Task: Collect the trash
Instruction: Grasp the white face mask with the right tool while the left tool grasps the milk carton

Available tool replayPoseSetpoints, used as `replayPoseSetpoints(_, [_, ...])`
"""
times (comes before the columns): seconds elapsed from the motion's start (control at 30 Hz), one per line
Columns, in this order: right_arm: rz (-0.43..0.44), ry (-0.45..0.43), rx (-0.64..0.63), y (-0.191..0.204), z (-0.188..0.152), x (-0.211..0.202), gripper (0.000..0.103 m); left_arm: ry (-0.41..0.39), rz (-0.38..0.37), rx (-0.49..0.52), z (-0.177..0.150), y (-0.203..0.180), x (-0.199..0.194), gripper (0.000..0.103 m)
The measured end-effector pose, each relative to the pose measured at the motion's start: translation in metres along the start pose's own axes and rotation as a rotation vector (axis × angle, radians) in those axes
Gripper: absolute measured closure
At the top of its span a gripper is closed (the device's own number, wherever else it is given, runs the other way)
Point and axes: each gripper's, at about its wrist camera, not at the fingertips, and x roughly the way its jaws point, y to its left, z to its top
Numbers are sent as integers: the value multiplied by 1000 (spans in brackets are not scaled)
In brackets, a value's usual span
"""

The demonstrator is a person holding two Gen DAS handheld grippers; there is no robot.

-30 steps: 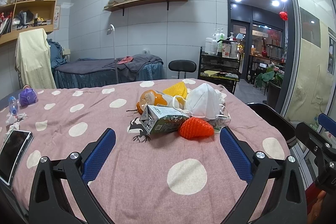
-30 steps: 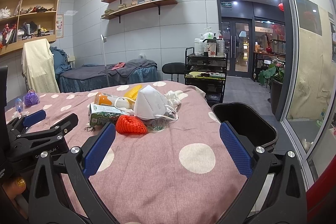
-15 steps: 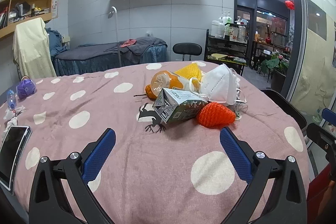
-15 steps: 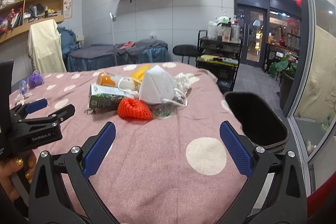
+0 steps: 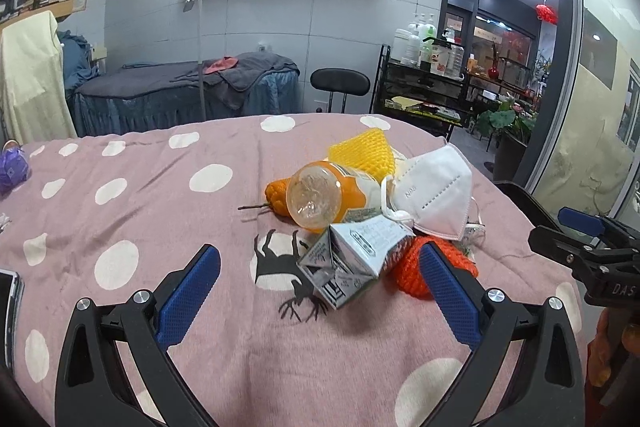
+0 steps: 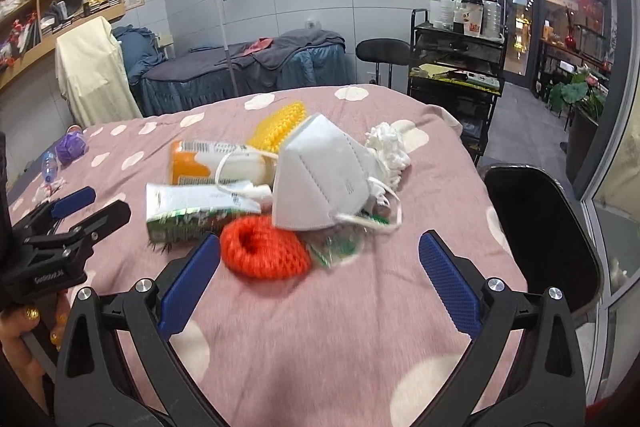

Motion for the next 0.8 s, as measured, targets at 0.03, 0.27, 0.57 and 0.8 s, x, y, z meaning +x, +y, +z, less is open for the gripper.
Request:
replayPoseSetpoints(0.03, [0,7,2,3,5,5,5,7,-8,-9,4,4,4,6])
replayPoseSetpoints(0.27, [-19,64,-40,21,31,47,5,73,-107,71,14,1,27,6])
replayPoseSetpoints(0.57, [-82,112,-64,22,38,80,25,180,-220,222,11,-4,58,7])
replayPoseSetpoints(0.8, [-24,138,3,10,31,89,59,223,-300,228,6,-9,69,34])
